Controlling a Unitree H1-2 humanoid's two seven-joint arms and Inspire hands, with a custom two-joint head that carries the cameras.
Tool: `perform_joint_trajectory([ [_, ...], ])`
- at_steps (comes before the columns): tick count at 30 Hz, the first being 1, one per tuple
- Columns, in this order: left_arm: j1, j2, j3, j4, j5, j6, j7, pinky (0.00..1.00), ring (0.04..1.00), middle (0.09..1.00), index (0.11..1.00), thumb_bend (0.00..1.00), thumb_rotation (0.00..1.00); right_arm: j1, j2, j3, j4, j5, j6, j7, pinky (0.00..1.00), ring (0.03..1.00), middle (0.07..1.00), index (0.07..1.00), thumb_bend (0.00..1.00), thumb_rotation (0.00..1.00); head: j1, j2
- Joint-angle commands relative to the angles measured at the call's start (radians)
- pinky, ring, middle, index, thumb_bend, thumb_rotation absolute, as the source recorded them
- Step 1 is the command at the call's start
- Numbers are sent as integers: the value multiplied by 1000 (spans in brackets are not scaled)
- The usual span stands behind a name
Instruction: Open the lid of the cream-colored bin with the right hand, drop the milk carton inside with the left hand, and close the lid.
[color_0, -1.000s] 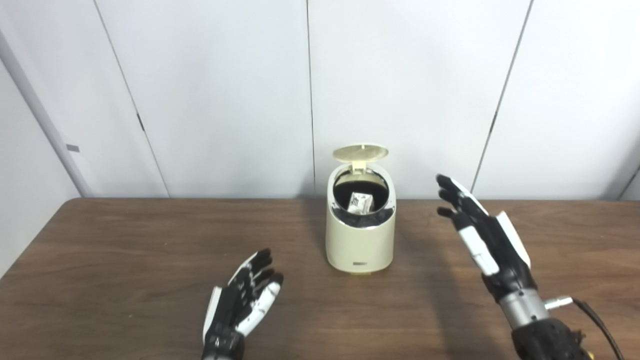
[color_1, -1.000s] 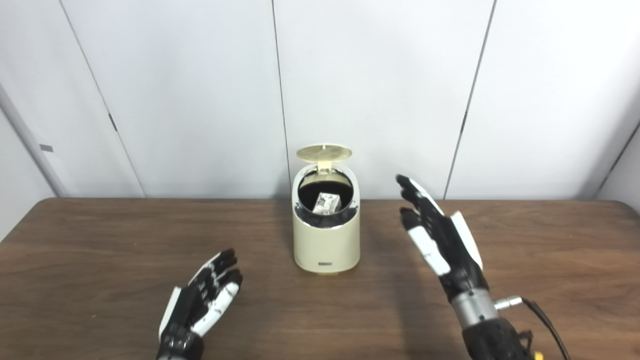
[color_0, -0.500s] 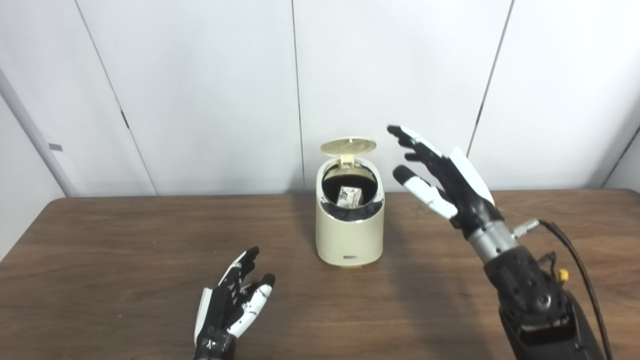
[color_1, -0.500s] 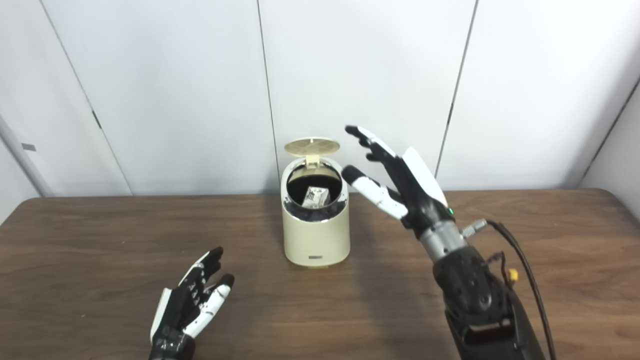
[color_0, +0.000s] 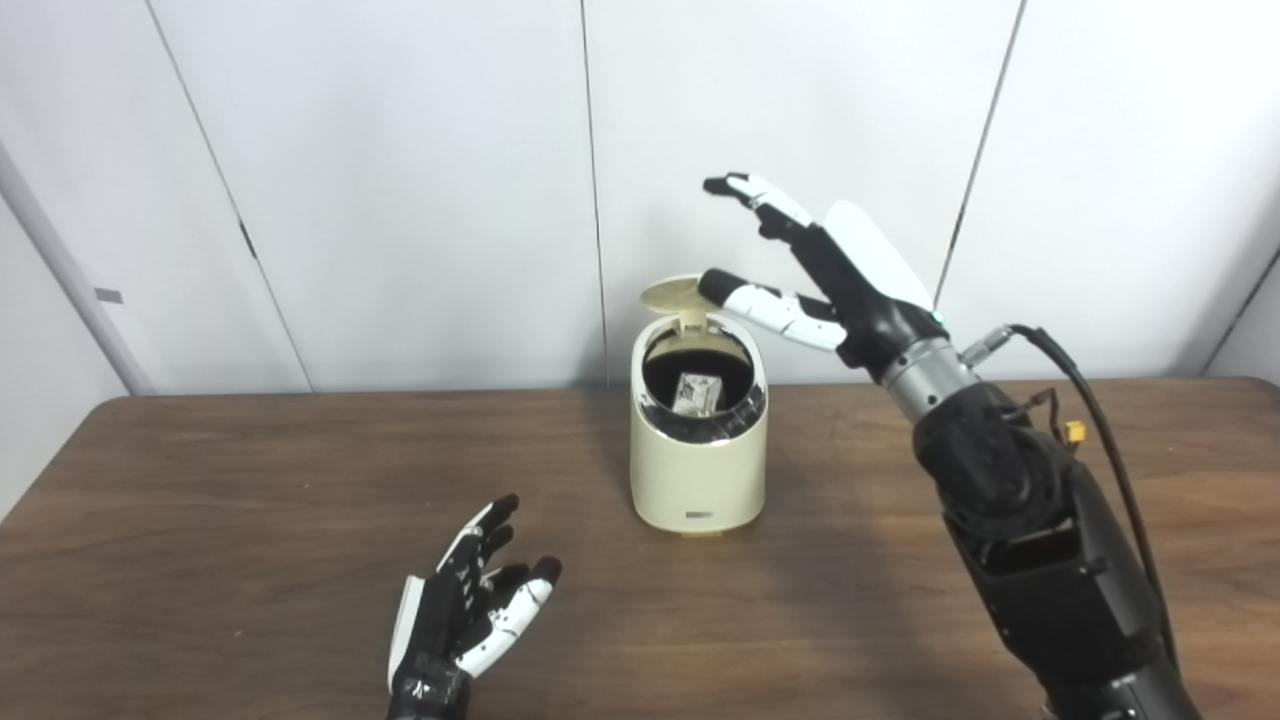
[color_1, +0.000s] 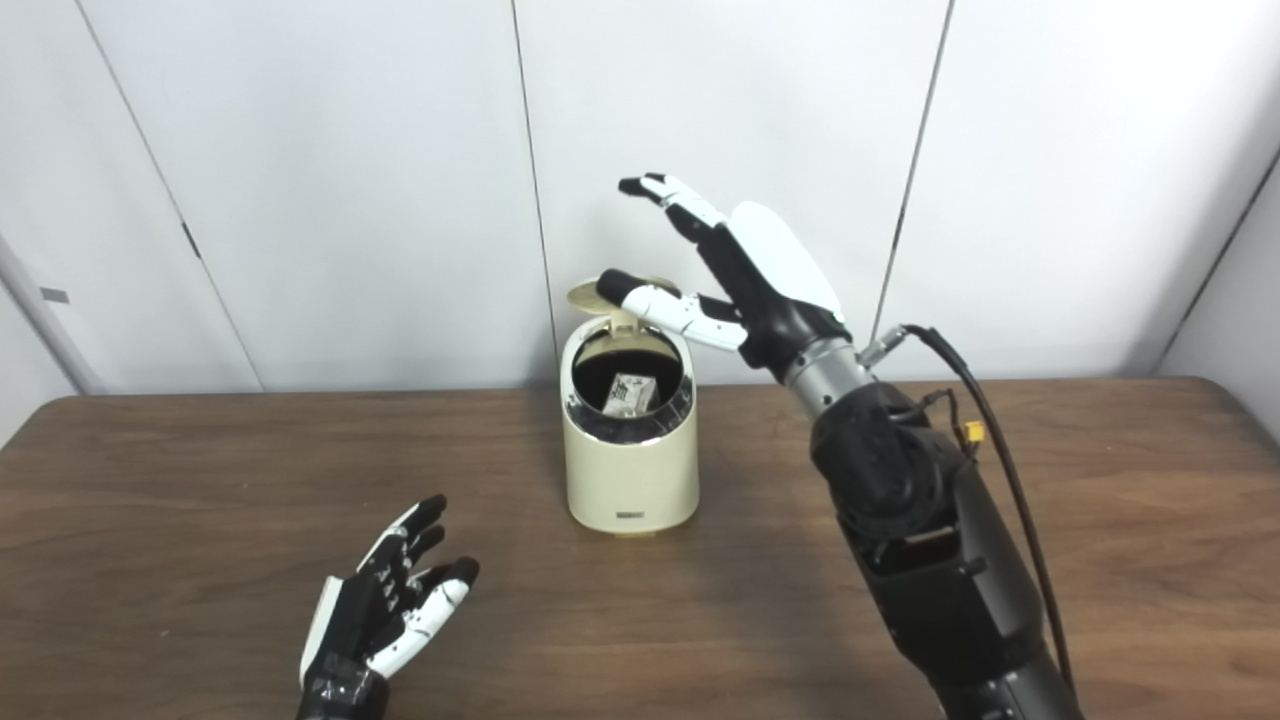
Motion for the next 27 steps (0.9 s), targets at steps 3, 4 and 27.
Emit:
perform_joint_trajectory([
  [3,3,-1,-3,-11,12,20,6,867,899,925,899,667,343,-60,-25,22,28,-38,-56,5,887,960,956,853,582,958,3,-3],
  [4,3,-2,-5,-12,15,17,8,862,896,922,898,665,340,-66,-32,37,46,-60,-70,4,889,961,955,850,583,958,4,-3],
  [27,-2,-14,-19,1,25,2,32,800,850,884,880,651,271,-58,-69,51,73,-127,-133,33,946,983,948,805,542,980,14,-3],
])
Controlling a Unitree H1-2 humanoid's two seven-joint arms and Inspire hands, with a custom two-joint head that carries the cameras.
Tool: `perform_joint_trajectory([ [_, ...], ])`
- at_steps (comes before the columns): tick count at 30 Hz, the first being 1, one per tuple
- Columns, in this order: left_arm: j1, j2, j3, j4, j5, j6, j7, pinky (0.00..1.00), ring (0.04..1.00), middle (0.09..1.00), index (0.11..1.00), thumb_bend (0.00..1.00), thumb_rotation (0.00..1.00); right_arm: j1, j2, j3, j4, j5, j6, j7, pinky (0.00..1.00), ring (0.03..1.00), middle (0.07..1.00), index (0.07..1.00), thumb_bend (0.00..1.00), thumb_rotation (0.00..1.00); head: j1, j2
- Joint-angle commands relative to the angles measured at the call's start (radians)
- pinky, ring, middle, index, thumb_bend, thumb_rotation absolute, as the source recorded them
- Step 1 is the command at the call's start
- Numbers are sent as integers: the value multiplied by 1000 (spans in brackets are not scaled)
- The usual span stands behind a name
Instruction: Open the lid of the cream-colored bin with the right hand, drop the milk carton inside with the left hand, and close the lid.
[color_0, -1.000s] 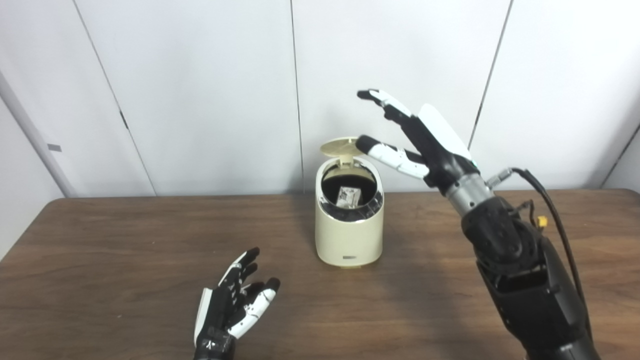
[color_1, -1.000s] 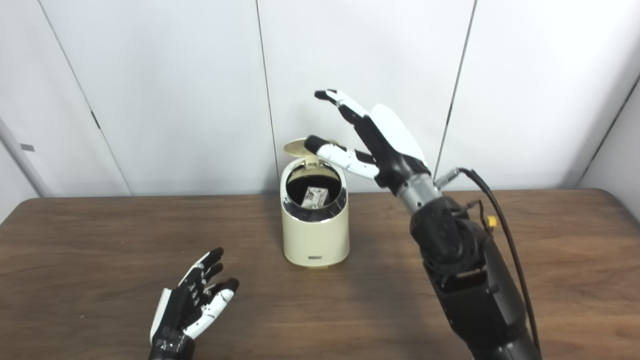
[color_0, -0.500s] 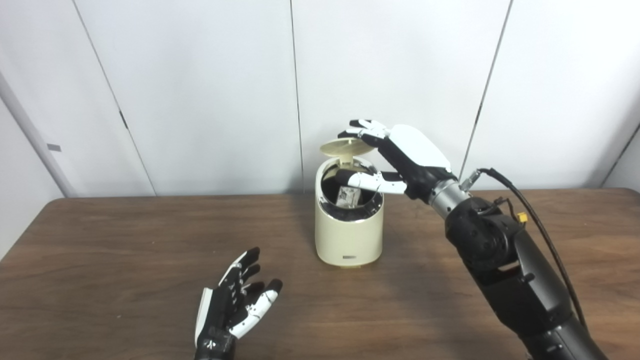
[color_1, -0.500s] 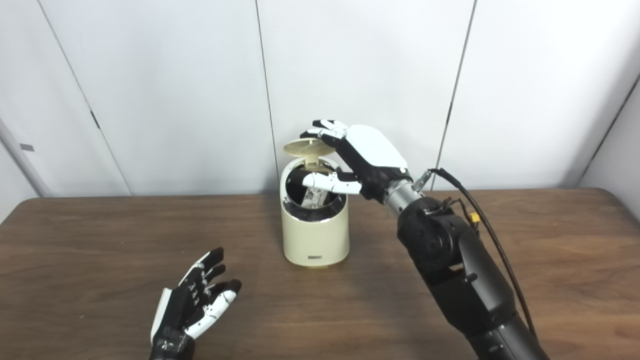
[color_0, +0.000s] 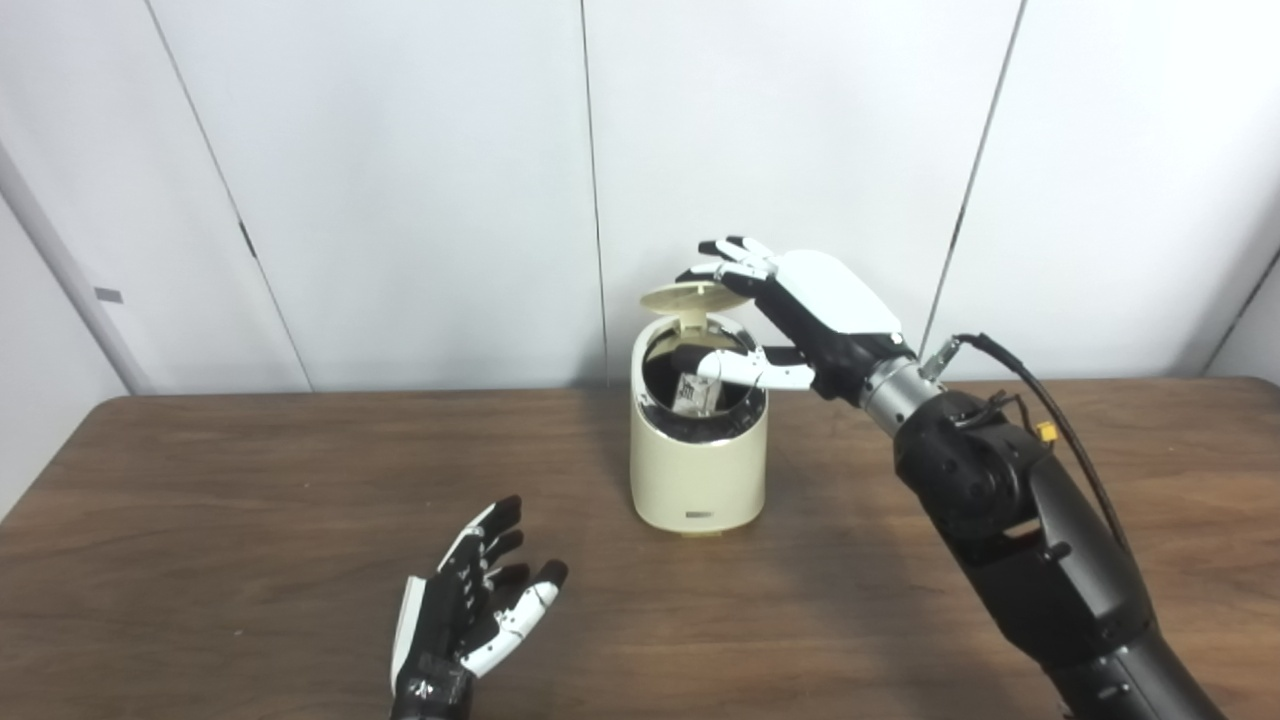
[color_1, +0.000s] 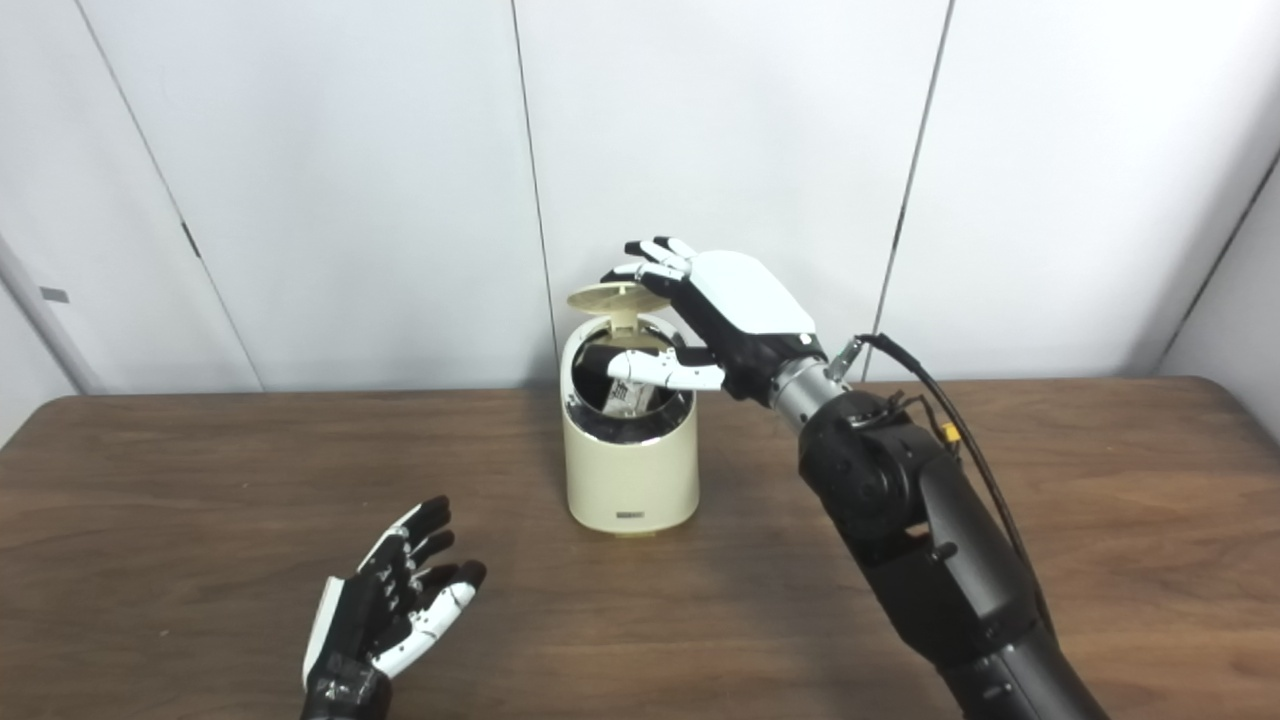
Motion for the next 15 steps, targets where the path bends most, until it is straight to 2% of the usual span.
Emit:
perform_joint_trajectory([
  [1,-2,-3,-6,1,17,5,5,799,849,884,882,652,269,-30,-20,-21,-54,-2,-15,-1,935,979,945,806,542,982,-1,5],
  [9,3,-4,-9,-16,30,28,11,790,829,862,877,668,279,27,-15,-6,-111,-51,5,33,901,962,940,826,569,987,1,13],
  [15,4,-5,-6,-20,26,28,6,795,835,866,881,664,277,83,0,-2,-107,-63,4,35,902,964,936,818,556,940,1,15],
])
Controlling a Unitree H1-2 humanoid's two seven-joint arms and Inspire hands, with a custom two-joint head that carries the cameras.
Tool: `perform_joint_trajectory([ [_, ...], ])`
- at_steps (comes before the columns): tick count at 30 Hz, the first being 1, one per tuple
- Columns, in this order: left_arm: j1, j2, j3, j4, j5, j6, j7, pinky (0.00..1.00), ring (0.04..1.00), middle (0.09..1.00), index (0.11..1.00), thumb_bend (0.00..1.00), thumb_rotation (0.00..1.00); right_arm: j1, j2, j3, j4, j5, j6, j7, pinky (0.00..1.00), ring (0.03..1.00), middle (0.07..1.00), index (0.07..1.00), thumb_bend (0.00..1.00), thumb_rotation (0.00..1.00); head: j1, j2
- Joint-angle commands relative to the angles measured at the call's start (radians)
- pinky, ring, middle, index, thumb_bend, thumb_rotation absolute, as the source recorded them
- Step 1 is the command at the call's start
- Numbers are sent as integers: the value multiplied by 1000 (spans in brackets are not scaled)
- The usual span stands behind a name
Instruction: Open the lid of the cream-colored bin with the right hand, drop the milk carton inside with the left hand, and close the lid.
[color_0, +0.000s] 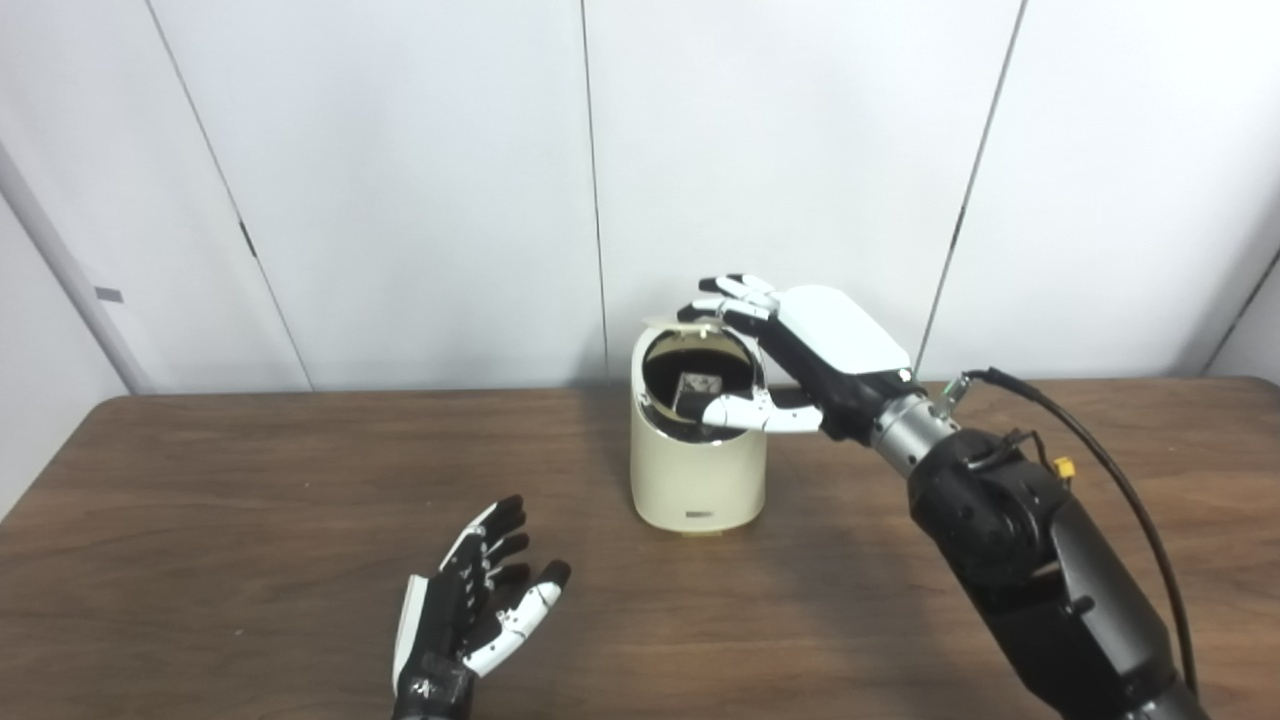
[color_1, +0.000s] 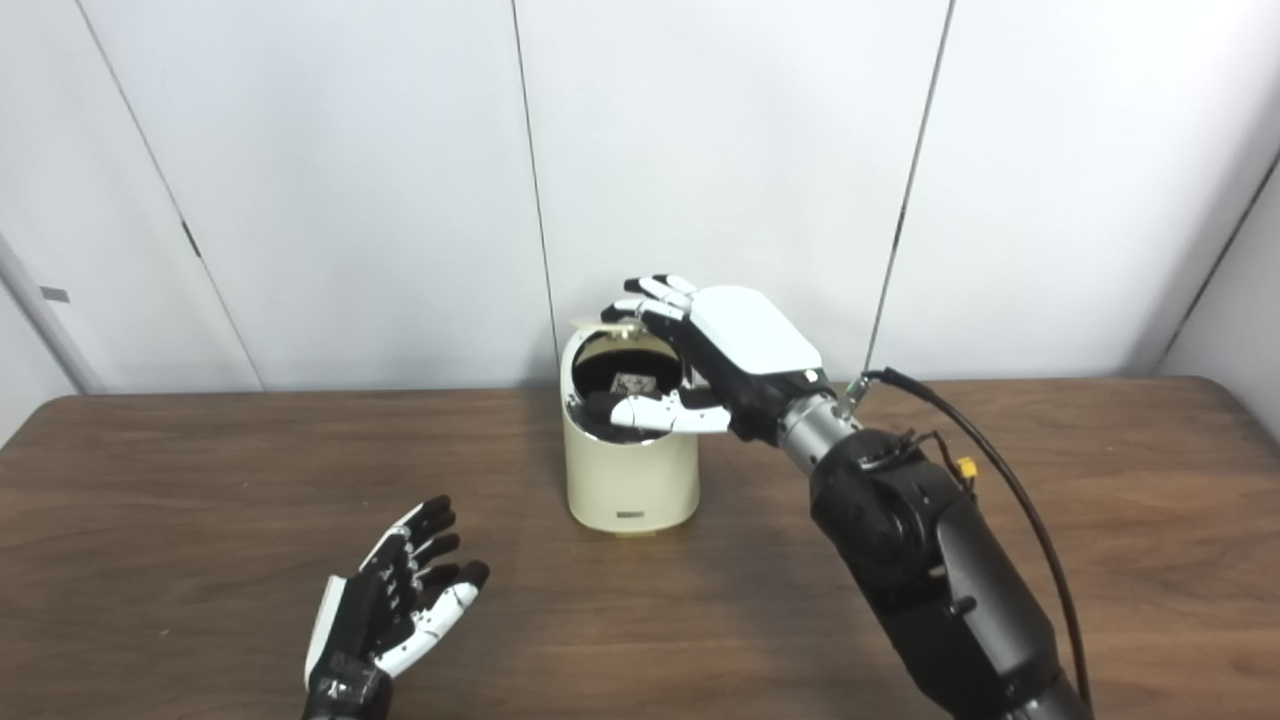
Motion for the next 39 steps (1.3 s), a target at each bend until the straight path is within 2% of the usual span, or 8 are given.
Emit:
perform_joint_trajectory([
  [1,4,-3,-2,-20,5,23,0,795,836,866,880,664,275,-7,6,-7,-11,-5,-16,-25,899,963,935,818,554,932,1,6],
  [14,4,-12,-4,-33,18,25,8,788,820,851,867,684,284,35,9,-2,6,-10,-30,-18,905,968,936,825,564,948,7,14],
  [24,4,-10,-7,-41,29,30,9,800,817,843,870,681,300,68,5,3,-7,-32,-21,-8,920,985,942,834,541,884,11,22],
  [34,7,-12,-4,-50,16,33,4,793,822,851,870,679,281,88,-15,28,-16,-120,-55,-23,938,996,947,810,563,924,9,27],
  [39,6,-9,-5,-49,25,32,6,791,814,845,869,682,298,95,-14,40,-3,-150,-81,-46,933,1000,959,785,562,895,9,28],
])
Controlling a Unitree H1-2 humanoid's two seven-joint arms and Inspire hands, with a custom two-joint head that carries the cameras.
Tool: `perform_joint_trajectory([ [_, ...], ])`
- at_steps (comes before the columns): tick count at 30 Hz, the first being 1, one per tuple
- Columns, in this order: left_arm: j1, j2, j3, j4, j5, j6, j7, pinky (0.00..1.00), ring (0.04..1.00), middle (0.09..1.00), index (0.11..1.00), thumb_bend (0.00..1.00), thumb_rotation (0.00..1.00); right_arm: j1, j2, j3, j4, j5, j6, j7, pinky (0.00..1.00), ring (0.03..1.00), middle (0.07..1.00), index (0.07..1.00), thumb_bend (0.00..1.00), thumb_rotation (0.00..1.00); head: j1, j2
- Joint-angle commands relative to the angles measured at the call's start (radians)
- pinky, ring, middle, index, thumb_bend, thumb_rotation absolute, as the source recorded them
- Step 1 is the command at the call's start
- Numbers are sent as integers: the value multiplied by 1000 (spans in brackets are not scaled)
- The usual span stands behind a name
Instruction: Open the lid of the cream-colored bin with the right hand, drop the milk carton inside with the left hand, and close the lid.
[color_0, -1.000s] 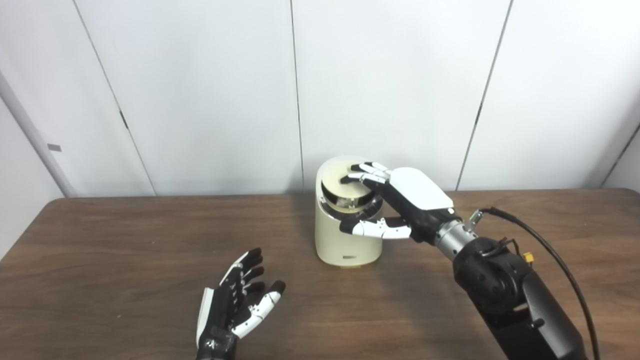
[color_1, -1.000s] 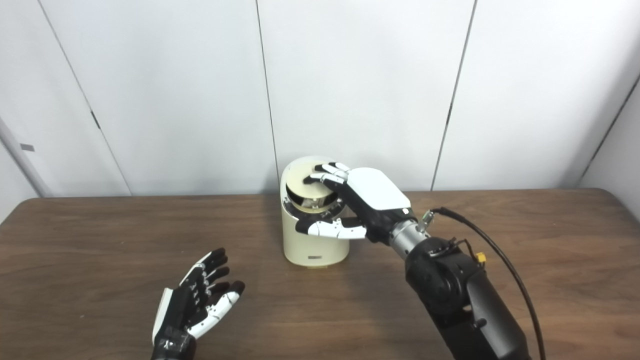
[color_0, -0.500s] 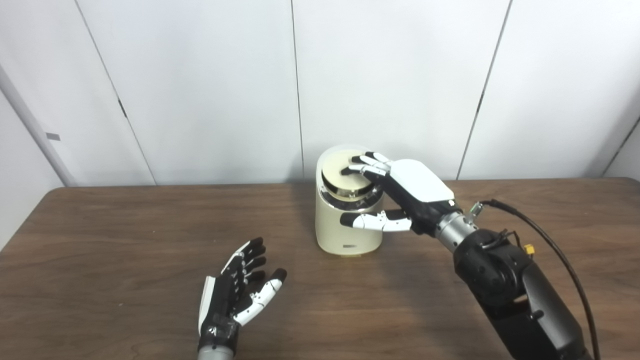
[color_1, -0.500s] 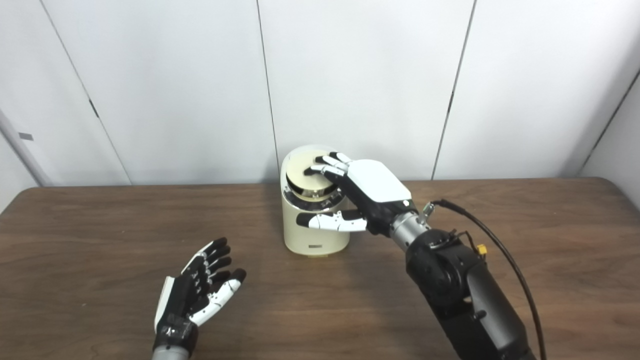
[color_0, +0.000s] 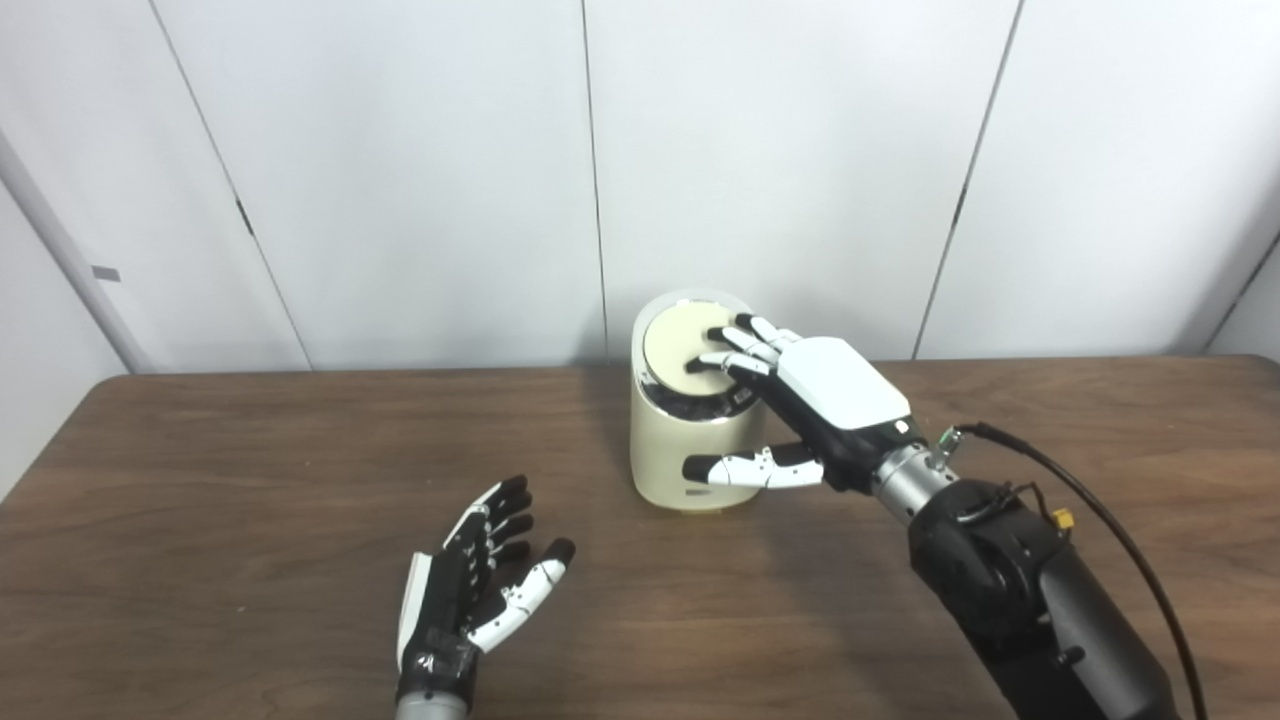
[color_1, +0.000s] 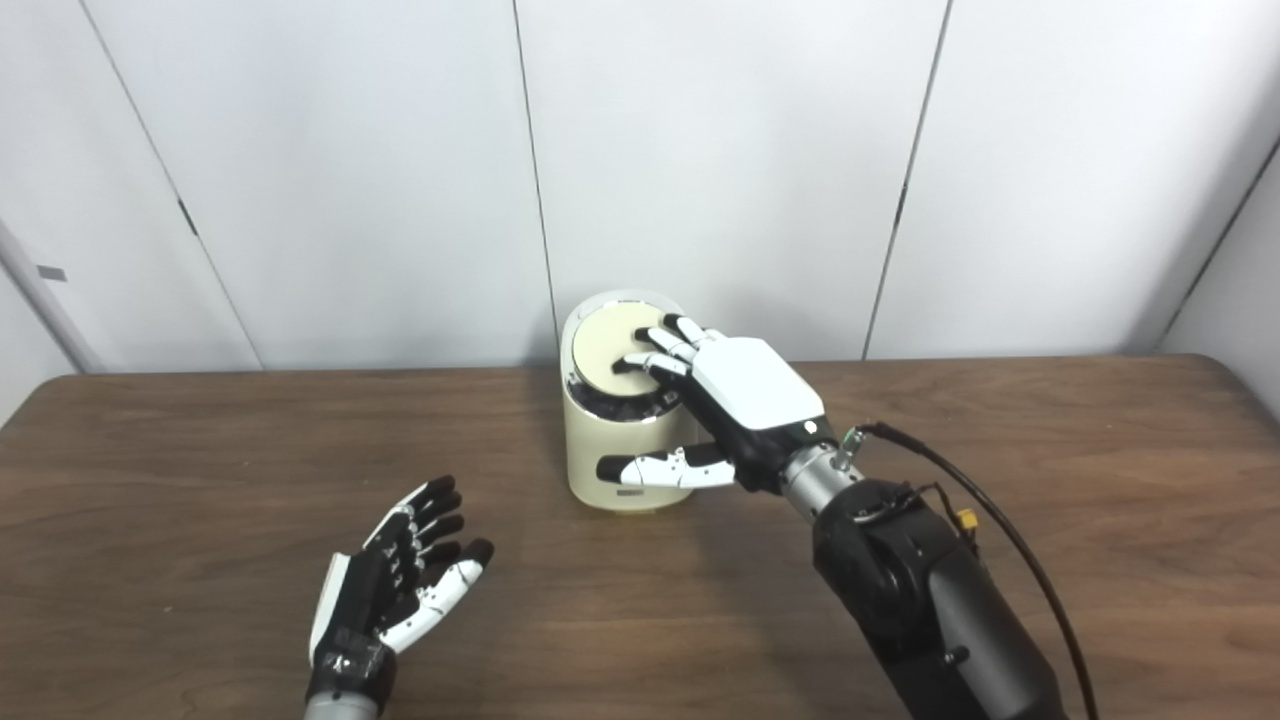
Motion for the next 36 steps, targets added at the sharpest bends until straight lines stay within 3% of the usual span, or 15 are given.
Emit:
perform_joint_trajectory([
  [1,2,0,-2,-18,13,5,4,795,815,847,870,681,298,-5,-10,3,-3,-13,-19,-9,933,1000,962,780,563,893,1,0],
  [11,3,-2,-1,-21,7,6,4,813,831,858,872,677,296,-2,-15,11,-2,-25,-15,5,949,1000,976,750,578,924,3,2],
  [17,2,-3,0,-23,6,7,4,818,831,860,873,679,307,-2,-22,23,-13,-39,6,49,998,1000,1000,762,583,962,3,5],
  [36,-2,-18,5,-15,-17,-20,8,789,837,870,891,637,291,-12,-31,67,-6,-90,43,147,1000,1000,1000,738,635,989,4,7],
])
